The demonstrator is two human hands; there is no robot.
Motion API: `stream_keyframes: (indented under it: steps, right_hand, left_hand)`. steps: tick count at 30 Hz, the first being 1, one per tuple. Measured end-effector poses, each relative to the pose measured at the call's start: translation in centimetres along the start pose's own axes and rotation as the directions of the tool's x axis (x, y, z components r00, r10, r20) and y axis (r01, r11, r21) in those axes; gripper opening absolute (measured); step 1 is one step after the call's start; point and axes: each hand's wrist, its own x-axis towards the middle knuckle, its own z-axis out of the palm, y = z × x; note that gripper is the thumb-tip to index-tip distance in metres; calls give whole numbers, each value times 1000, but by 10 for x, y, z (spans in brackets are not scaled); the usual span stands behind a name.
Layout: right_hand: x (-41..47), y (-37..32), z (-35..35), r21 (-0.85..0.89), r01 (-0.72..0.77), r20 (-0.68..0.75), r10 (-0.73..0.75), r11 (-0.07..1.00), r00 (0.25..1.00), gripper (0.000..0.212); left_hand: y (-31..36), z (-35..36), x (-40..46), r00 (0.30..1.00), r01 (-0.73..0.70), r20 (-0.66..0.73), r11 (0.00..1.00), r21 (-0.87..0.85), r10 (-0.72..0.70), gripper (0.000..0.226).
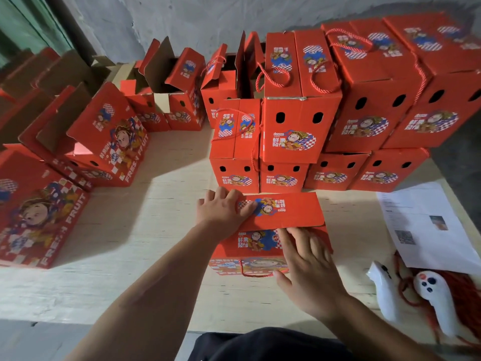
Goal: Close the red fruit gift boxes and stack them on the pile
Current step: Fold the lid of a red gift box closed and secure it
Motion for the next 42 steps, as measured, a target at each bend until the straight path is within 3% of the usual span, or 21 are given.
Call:
stream_keyframes:
  steps: [2, 4, 6, 7, 9, 11, 14, 17, 19, 22, 26, 28, 31, 33, 35, 36, 37, 39, 41, 42]
  right_hand:
    - [11, 2, -8, 83, 15, -36, -12, 996, 999, 53]
    - [28, 12, -18, 253, 74, -162, -33, 965, 986, 22]
    - [45, 24, -22, 282, 81, -214, -20, 956, 977, 23]
    - [52, 31, -17, 238, 43, -161, -4, 970, 987, 32]
    - [61, 42, -7, 111, -78, 65, 71, 991, 995, 70]
    - [64, 47, 2, 71, -98, 141, 87, 993, 986, 80]
    - [75, 55, -1, 106, -106, 26, 104, 989, 994, 89]
    - [84, 60, -1, 185, -288, -77, 306, 940, 949, 109]
    - [78, 55, -1, 260, -317, -176, 368, 912, 913, 104]
    - [53, 35, 5, 253, -123, -292, 197, 960, 936, 71]
    - [22, 3, 17, 164, -21, 43, 14, 986, 999, 62]
    - [21, -1, 19, 176, 0, 123, -22, 984, 992, 51]
    - [23, 7, 16, 322, 27, 8, -32, 946, 999, 32]
    - [24, 12, 18, 408, 89, -103, -50, 908, 993, 26]
    - [30, 16, 16, 527, 141, -197, -41, 838, 980, 25]
    - [35, 18, 14, 586, 146, -214, -21, 797, 977, 25]
    - [42, 19, 12, 626, 122, -206, 12, 770, 979, 26]
    - [55, 21, 10, 588, -59, -98, 144, 807, 985, 43]
    - [59, 19, 11, 479, -370, 156, 338, 796, 928, 88]
    - [58, 18, 11, 491, -473, 269, 390, 731, 881, 103]
  left_hand:
    - [-1, 3, -4, 998, -19, -55, 1000, -3, 19, 86]
    - [-2, 5, -9, 990, -51, -130, 998, -30, 47, 79]
    - [-3, 5, -15, 966, -110, -242, 990, -87, 86, 71]
    - [-4, 5, -18, 952, -157, -282, 982, -107, 122, 70]
    - [-11, 6, -27, 941, -256, -254, 960, -109, 222, 80]
    - [-16, 4, -33, 936, -316, -174, 948, -38, 305, 96]
    - [-5, -5, -37, 956, -251, -130, 963, 99, 263, 97]
    - [11, -19, -39, 989, -124, -62, 979, 163, 135, 95]
    - [12, -28, -42, 998, -40, -38, 995, 87, 44, 89]
    - [-4, -41, -39, 994, 68, 99, 976, -205, -49, 78]
    - [-32, -37, -42, 955, 256, 261, 834, -489, -140, 65]
    - [-36, -28, -48, 957, 267, 243, 809, -523, -158, 66]
    - [-37, -26, -60, 954, 298, 198, 783, -546, -225, 66]
    - [-39, -30, -70, 917, 396, 335, 594, -701, -216, 62]
    - [-41, -38, -80, 852, 504, 517, 400, -766, -86, 63]
    - [-42, -41, -86, 830, 521, 558, 354, -777, 3, 65]
    - [-41, -44, -92, 811, 519, 578, 346, -781, 89, 68]
    - [-37, -47, -101, 773, 455, 604, 494, -741, 193, 83]
    - [-22, -41, -106, 795, 360, 574, 610, -706, 195, 104]
    - [-13, -36, -107, 833, 328, 522, 597, -732, 184, 112]
